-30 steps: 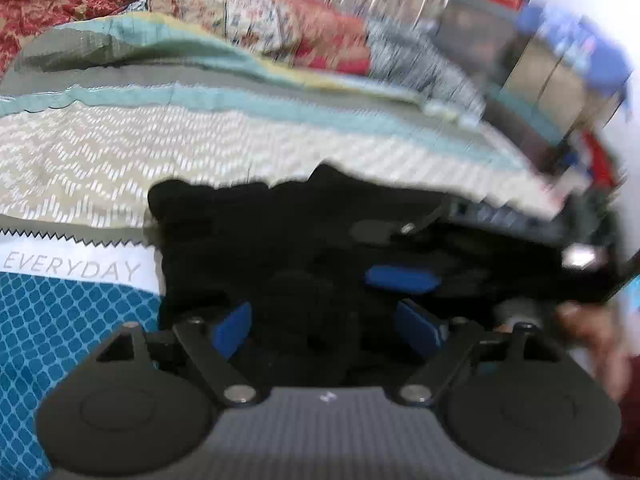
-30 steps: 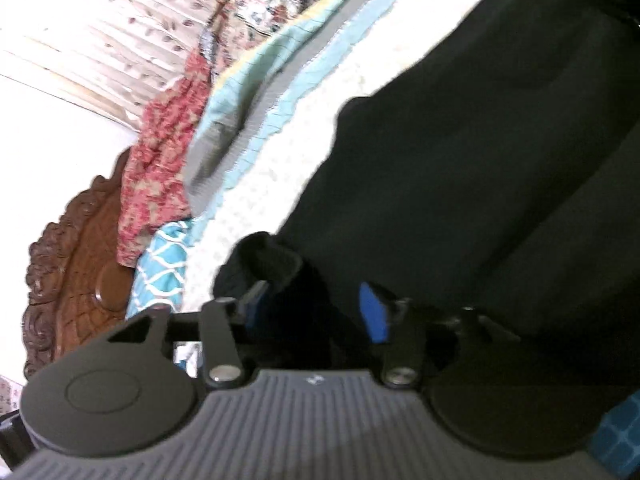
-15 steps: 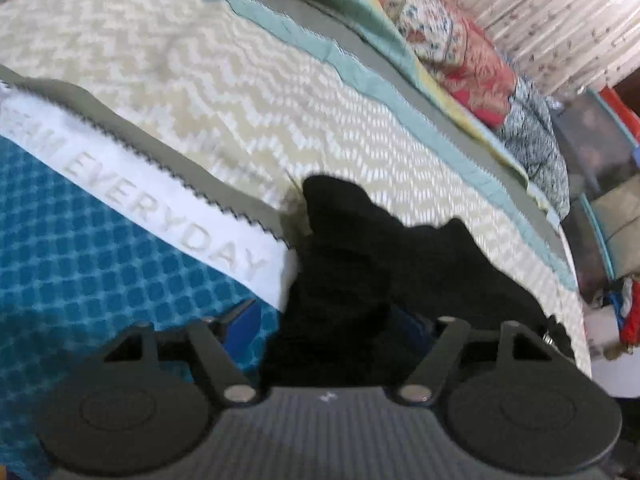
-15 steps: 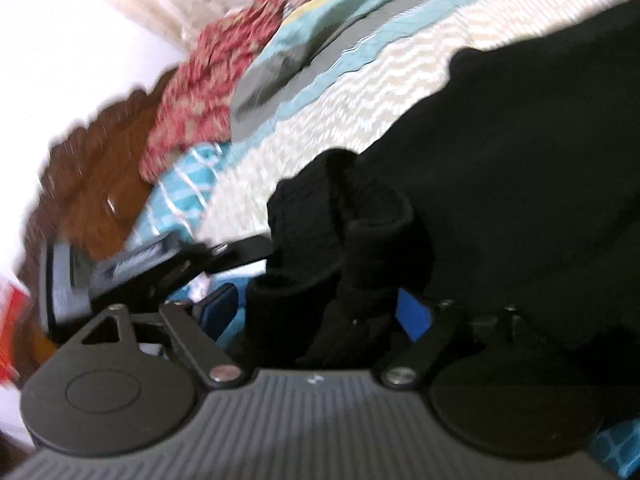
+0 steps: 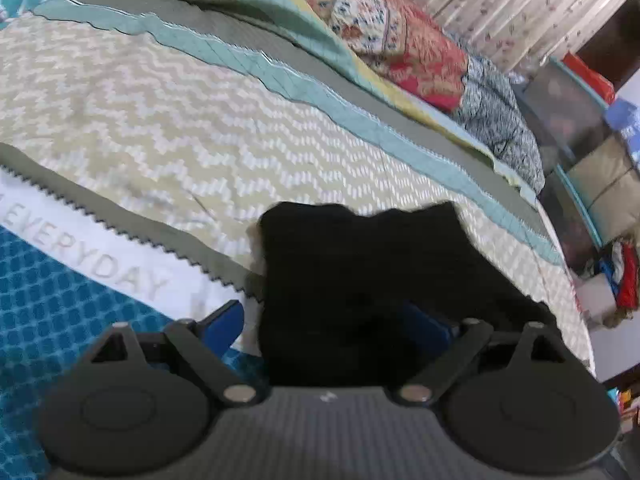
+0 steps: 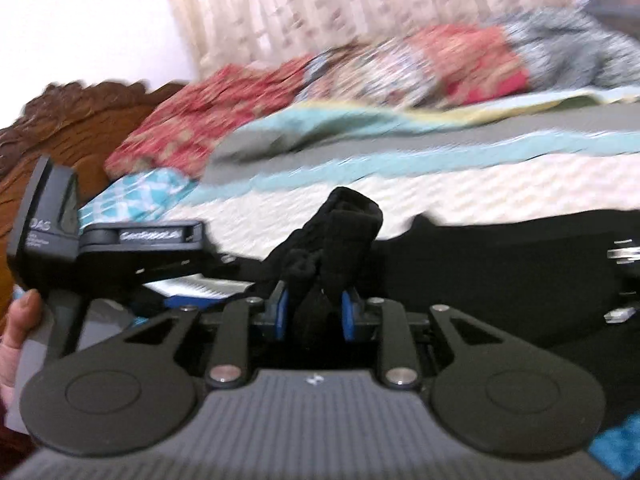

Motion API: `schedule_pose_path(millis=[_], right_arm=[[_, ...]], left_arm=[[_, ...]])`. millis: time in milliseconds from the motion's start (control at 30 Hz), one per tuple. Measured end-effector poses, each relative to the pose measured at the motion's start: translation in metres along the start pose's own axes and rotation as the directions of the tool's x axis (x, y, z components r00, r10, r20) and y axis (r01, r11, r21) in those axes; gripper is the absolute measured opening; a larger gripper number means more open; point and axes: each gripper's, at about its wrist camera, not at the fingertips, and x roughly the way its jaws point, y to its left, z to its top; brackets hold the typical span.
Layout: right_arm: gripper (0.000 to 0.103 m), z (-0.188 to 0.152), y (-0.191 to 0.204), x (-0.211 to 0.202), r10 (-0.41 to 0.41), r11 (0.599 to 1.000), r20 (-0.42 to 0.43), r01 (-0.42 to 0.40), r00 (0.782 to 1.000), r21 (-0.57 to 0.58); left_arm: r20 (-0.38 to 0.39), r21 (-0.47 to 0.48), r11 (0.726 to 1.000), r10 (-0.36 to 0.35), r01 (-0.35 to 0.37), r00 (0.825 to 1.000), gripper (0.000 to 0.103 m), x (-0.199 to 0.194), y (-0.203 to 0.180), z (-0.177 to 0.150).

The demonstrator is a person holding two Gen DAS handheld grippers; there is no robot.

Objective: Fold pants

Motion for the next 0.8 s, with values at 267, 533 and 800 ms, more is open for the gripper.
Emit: schedule_pose_path(millis=[267, 533, 800], right_arm=[[0.031, -0.037, -0.069, 0.025, -0.091, 0.952, -0.146, 0.129, 0.985, 0.276], [0.041, -0.028, -0.064, 0.035, -0.068, 0.956, -0.148, 0.106, 0.987, 0.272], [0.051, -0.026, -0.043, -0.035, -0.195, 0.975, 0.066, 0.186, 0.979, 0.119]], left_arm=[[-0.136, 0.101, 0.991, 0.103, -0.09, 0.985, 0.088, 0.056, -0.039, -0.021], [-0.058, 0.354, 0.895, 0.309, -0.27, 0.949, 0.089, 0.07, -0.073, -0.047], [-0.085, 0.222, 0.967, 0.151, -0.129, 0.985, 0.098, 0.047, -0.053, -0.02]])
